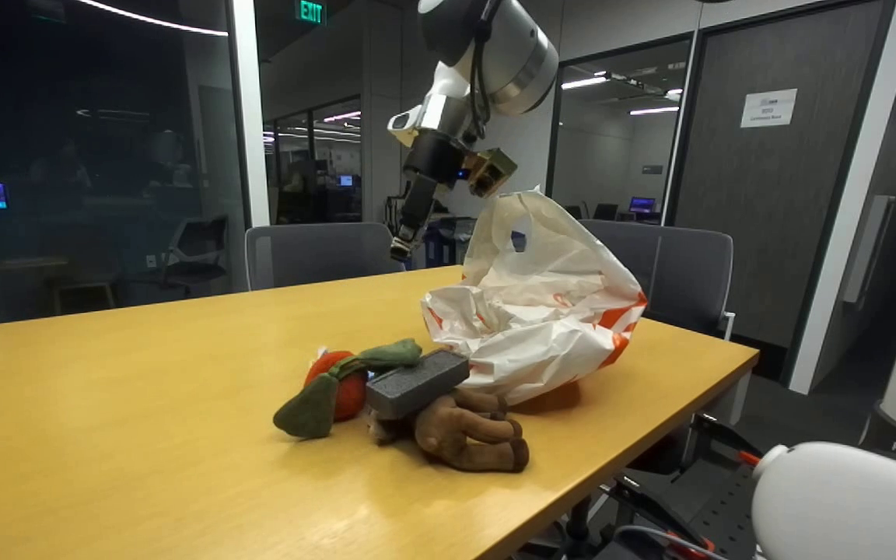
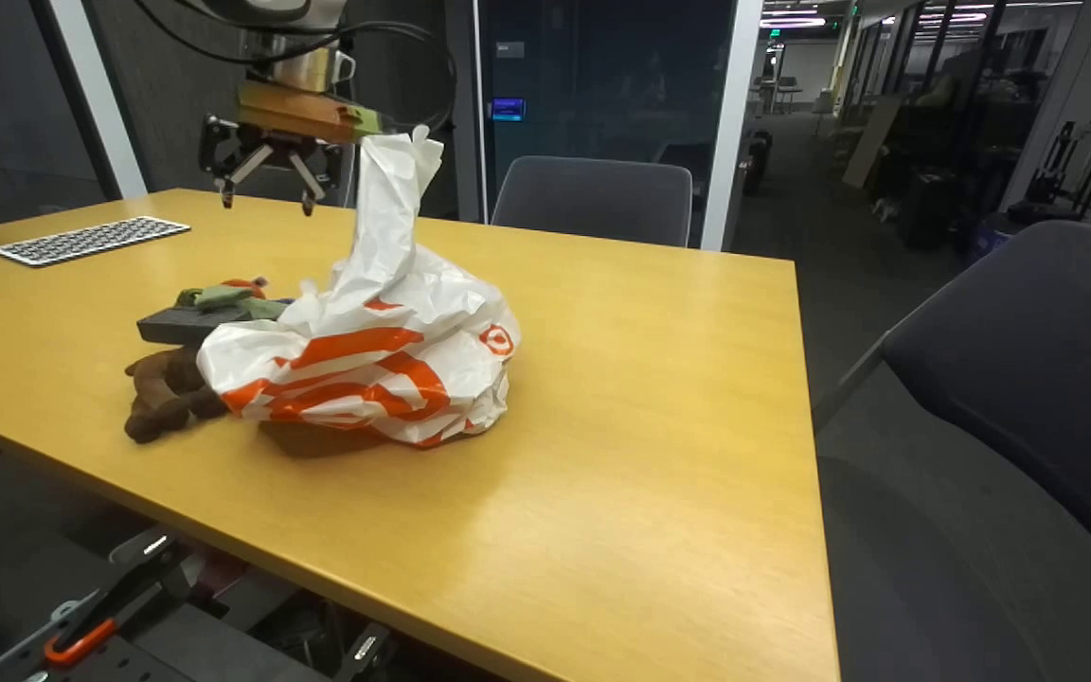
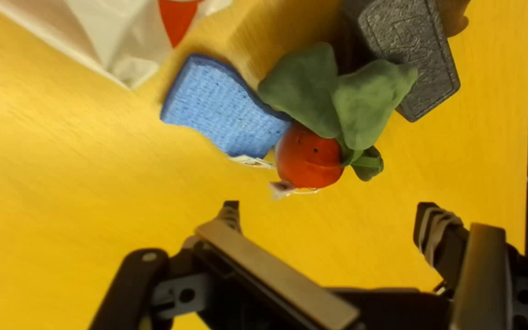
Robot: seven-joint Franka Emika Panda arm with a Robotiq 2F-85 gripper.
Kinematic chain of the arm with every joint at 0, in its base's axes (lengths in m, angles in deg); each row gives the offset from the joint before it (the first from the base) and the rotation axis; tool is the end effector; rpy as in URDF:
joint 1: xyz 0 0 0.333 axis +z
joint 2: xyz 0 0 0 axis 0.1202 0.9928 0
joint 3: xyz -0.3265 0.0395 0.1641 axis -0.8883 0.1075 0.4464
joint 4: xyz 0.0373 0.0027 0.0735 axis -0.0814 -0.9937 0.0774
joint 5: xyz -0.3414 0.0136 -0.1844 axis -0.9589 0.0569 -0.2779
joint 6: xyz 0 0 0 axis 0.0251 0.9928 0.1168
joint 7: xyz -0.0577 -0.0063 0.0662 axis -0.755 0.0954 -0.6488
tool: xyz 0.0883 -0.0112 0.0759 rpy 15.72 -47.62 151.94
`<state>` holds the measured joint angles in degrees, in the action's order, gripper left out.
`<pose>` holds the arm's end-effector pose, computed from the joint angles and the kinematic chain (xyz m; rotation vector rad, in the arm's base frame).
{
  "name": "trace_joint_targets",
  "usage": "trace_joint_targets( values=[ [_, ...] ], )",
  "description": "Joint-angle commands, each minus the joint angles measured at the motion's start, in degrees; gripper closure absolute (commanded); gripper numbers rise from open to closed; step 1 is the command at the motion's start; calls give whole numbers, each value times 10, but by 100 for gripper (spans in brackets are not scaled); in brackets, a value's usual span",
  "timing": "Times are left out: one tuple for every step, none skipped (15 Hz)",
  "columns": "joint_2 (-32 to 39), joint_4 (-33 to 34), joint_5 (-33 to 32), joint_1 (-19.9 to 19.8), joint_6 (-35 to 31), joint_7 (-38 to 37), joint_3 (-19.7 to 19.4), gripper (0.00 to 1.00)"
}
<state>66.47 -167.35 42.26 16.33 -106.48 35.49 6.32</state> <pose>0.5094 0.2081 0.4226 -2.3896 -1.3568 -0.2664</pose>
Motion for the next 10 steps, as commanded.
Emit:
trace_joint_targets(
  values=[
    [-31, 53, -80, -29, 90, -125, -35, 0],
    [-40, 63, -110, -38, 123, -158, -46, 0],
    [-46, 72, -129, -44, 154, -184, -55, 0],
    [-54, 69, -149, -54, 173, -203, -66, 0],
    [-59, 75, -166, -61, 205, -223, -75, 0],
    [-59, 83, -189, -67, 231, -246, -82, 0],
    [-59, 90, -211, -70, 259, -268, -87, 0],
    [-53, 94, -235, -74, 287, -280, -91, 0],
    [-50, 99, -248, -78, 320, -288, -96, 0],
    [-48, 100, -259, -82, 352, -297, -101, 0]
  ],
)
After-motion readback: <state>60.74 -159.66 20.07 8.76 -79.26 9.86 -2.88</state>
